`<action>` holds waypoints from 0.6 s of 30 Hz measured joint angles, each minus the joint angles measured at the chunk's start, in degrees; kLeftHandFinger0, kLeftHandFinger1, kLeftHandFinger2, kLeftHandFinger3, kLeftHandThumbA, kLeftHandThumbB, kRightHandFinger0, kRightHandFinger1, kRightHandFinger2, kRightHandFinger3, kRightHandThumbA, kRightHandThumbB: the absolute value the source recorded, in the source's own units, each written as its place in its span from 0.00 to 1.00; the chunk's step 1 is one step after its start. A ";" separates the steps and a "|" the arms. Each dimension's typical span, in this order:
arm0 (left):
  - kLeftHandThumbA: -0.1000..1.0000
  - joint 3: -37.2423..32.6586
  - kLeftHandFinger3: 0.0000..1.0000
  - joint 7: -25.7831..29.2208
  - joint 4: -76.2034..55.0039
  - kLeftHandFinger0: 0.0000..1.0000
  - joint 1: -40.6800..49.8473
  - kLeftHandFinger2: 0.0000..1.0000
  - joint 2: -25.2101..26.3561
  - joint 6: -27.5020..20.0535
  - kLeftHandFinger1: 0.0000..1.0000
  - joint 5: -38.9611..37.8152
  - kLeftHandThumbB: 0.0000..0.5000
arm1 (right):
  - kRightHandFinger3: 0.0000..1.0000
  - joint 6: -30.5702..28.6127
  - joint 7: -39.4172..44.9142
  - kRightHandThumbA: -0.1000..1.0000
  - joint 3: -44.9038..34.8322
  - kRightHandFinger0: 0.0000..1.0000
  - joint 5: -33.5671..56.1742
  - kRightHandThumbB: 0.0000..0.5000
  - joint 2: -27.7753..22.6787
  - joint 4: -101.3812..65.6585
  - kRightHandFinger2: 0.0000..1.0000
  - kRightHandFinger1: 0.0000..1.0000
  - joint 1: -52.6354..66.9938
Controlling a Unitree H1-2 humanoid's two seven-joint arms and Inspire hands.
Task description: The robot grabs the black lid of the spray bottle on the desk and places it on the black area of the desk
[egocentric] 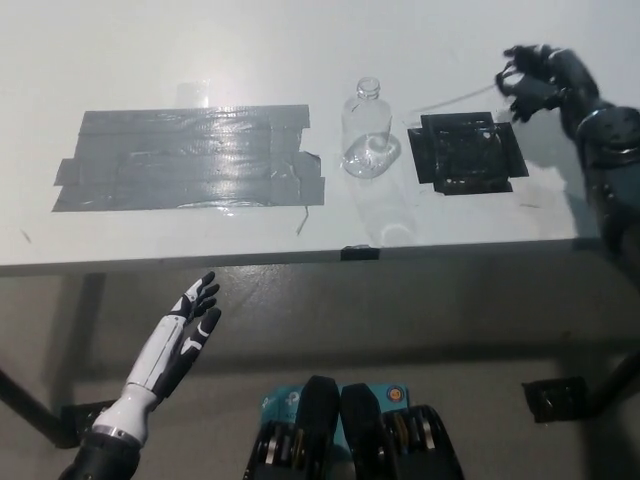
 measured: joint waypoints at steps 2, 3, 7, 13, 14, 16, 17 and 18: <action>1.00 0.06 1.00 0.00 0.01 0.97 -0.04 0.95 -0.01 0.00 0.91 -0.03 0.10 | 1.00 0.04 0.19 0.49 1.18 1.00 -0.14 0.87 0.20 0.01 1.00 1.00 -0.03; 1.00 0.11 1.00 0.00 0.02 0.97 -0.06 0.95 0.00 0.00 0.91 -0.04 0.10 | 1.00 0.10 0.42 0.49 1.99 1.00 -0.27 0.86 0.15 0.01 1.00 1.00 -0.09; 1.00 0.41 1.00 0.00 0.01 0.96 -0.05 0.93 0.03 -0.01 0.90 -0.10 0.01 | 1.00 0.38 1.23 0.69 4.96 1.00 -0.66 0.94 -0.05 0.01 1.00 1.00 -0.41; 1.00 0.40 1.00 0.00 0.00 1.00 -0.08 0.94 0.03 -0.01 0.91 -0.10 0.05 | 1.00 0.72 1.17 0.76 9.98 1.00 -2.12 1.00 -1.04 -0.02 1.00 1.00 -2.36; 1.00 0.40 1.00 0.00 0.00 1.00 -0.09 0.94 0.03 -0.01 0.92 -0.10 0.05 | 1.00 0.75 1.01 0.76 10.46 1.00 -2.40 0.98 -1.26 -0.04 1.00 1.00 -2.80; 1.00 0.39 1.00 -0.01 0.02 1.00 -0.17 0.94 0.03 -0.01 0.91 -0.09 0.04 | 1.00 0.75 0.24 0.75 11.50 1.00 -2.89 0.92 -1.87 -0.31 1.00 1.00 -3.96; 1.00 0.39 1.00 0.00 0.03 1.00 -0.20 0.93 0.03 -0.01 0.91 -0.09 0.05 | 1.00 0.75 0.02 0.76 11.67 1.00 -2.97 0.90 -2.04 -0.48 1.00 1.00 -4.30; 1.00 0.39 1.00 0.00 0.04 1.00 -0.30 0.93 0.03 -0.01 0.91 -0.08 0.05 | 1.00 0.72 -0.40 0.77 11.96 1.00 -3.11 0.91 -2.46 -1.03 1.00 1.00 -5.10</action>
